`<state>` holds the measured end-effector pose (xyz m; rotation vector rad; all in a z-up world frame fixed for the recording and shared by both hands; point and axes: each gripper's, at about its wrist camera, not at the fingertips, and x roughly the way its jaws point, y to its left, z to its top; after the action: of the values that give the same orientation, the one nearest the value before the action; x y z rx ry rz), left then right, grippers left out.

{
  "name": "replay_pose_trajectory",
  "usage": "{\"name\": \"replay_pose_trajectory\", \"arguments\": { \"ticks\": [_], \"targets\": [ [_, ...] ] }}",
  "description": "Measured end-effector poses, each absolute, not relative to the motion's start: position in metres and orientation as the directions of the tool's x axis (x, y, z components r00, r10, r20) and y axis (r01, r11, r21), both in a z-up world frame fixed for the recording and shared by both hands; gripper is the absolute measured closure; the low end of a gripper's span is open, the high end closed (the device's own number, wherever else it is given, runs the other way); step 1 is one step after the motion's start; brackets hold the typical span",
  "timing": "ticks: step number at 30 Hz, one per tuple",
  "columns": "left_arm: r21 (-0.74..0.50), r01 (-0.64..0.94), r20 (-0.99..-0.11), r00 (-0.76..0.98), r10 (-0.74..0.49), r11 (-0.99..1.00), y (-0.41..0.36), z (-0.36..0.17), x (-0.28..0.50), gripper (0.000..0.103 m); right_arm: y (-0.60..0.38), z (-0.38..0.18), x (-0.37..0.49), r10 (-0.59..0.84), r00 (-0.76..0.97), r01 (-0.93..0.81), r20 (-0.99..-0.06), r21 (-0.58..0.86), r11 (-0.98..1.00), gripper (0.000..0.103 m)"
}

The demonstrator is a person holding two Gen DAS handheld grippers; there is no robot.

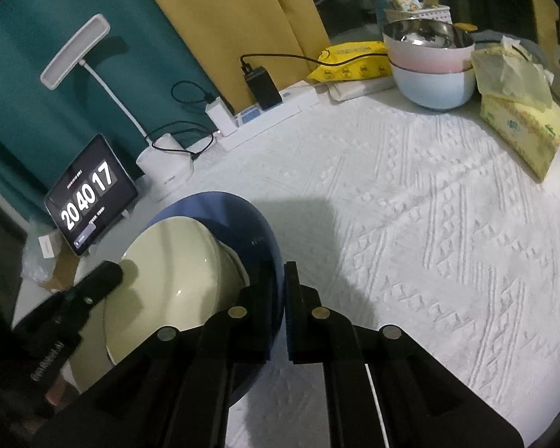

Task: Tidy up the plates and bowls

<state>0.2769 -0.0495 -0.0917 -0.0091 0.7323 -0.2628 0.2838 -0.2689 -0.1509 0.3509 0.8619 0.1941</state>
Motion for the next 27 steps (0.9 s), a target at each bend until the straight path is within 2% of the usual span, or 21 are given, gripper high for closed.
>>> {"name": "replay_pose_trajectory", "arguments": {
  "ticks": [4,6,9,18,22,27],
  "targets": [
    [-0.107,0.145,-0.645,0.743,-0.179,0.984,-0.03,-0.088,0.272,0.088,-0.272,-0.154,0.282,0.285,0.639,-0.026,-0.715,0.35,0.936,0.096],
    [-0.116,0.128,-0.665,0.727,-0.172,0.985,-0.025,-0.094,0.275,0.088,-0.275,-0.157,0.28,0.283,0.635,-0.017,-0.719,0.353,0.936,0.096],
    [-0.158,0.135,-0.69,0.694,-0.207,0.978,-0.026,-0.105,0.277,0.088,-0.279,-0.159,0.277,0.281,0.631,-0.016,-0.723,0.351,0.936,0.096],
    [-0.194,0.114,-0.664,0.716,-0.216,0.974,-0.026,-0.095,0.268,0.088,-0.283,-0.161,0.272,0.293,0.622,-0.017,-0.726,0.362,0.932,0.095],
    [-0.16,0.125,-0.655,0.729,-0.2,0.979,-0.034,-0.091,0.264,0.088,-0.283,-0.161,0.272,0.293,0.621,-0.014,-0.727,0.364,0.931,0.095],
    [-0.182,0.123,-0.649,0.73,-0.213,0.976,-0.029,-0.084,0.262,0.087,-0.284,-0.16,0.273,0.3,0.619,-0.015,-0.726,0.371,0.929,0.095]
  ]
}}
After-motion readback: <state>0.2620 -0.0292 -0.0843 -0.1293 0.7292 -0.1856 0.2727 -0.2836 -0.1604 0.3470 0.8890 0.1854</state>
